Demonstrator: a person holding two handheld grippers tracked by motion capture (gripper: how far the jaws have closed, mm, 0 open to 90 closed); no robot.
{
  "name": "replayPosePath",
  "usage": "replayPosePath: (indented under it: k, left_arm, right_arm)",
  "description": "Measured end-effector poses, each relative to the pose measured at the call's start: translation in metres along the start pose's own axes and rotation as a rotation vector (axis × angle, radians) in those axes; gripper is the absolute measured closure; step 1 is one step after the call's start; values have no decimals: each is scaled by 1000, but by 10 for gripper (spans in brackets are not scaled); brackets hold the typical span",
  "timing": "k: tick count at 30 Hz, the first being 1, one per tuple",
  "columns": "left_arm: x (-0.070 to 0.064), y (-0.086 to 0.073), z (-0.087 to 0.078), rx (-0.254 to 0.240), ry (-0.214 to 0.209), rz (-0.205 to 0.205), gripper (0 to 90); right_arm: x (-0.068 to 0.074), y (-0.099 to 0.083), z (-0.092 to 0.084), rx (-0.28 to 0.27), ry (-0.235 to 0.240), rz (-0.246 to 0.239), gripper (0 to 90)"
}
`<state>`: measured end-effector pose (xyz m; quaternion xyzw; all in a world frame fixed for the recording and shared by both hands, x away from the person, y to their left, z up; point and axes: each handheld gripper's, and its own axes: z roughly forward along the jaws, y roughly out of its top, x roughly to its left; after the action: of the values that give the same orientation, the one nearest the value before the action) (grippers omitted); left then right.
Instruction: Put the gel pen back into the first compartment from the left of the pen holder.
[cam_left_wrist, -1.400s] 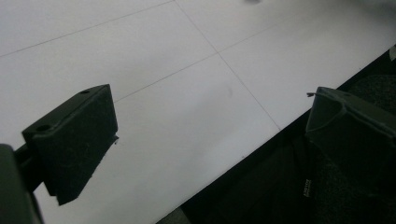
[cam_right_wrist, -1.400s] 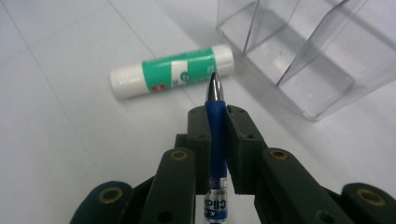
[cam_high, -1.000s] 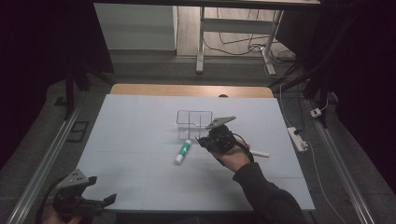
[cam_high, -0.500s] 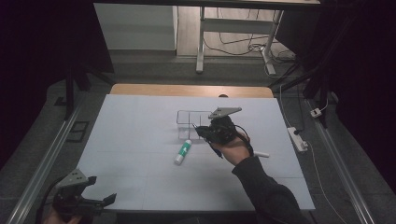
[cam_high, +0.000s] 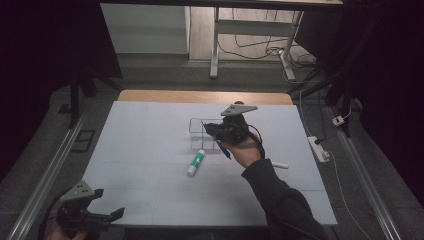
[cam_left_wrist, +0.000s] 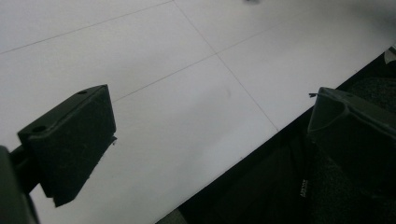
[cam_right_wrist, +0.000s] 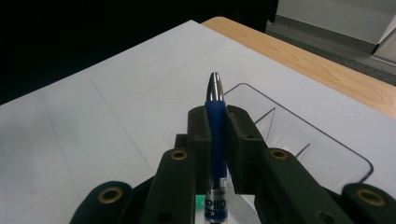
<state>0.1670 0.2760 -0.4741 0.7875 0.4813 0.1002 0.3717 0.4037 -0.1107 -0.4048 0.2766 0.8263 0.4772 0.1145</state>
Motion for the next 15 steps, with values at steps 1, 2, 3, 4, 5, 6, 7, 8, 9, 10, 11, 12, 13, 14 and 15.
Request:
replayPosePath:
  k: [1, 2, 3, 4, 5, 6, 7, 8, 9, 10, 11, 12, 13, 14, 15]
  left_arm:
    - [0, 0, 0, 0, 0, 0, 14]
    - [0, 0, 0, 0, 0, 0, 14]
    - [0, 0, 0, 0, 0, 0, 14]
    - [0, 0, 0, 1, 0, 0, 14]
    - [0, 0, 0, 0, 0, 0, 14]
    - [0, 0, 0, 0, 0, 0, 15]
    - [0, 0, 0, 0, 0, 0, 15]
    - [0, 0, 0, 0, -1, 0, 15]
    - [0, 0, 0, 1, -1, 1, 15]
    - [0, 0, 0, 0, 0, 1, 15]
    - [0, 0, 0, 0, -1, 1, 15]
    - [0, 0, 0, 1, -1, 2, 16]
    - [0, 0, 0, 1, -1, 2, 15]
    - [0, 0, 0, 1, -1, 2, 15]
    - [0, 0, 0, 1, -1, 2, 16]
  right_arm:
    - [0, 1, 1, -3, -1, 1, 801]
    - [-1, 4, 4, -13, 1, -2, 801]
    - [-1, 4, 4, -13, 1, -2, 801]
    - [-2, 7, 7, -22, 6, -6, 801]
    - [-2, 7, 7, -22, 6, -6, 801]
    - [-3, 8, 9, -24, 7, -10, 801]
    - [-3, 10, 13, -30, 5, -14, 801]
    - [-3, 10, 13, -30, 5, -14, 801]
    - [-4, 11, 17, -37, 5, -11, 801]
    - [-4, 11, 17, -37, 5, -11, 801]
    - [-6, 13, 22, -49, 5, -15, 801]
    - [-6, 14, 24, -52, 4, -13, 801]
    - [-6, 16, 26, -59, 3, -14, 801]
    - [-6, 16, 26, -59, 3, -14, 801]
    - [-6, 17, 28, -66, 5, -15, 801]
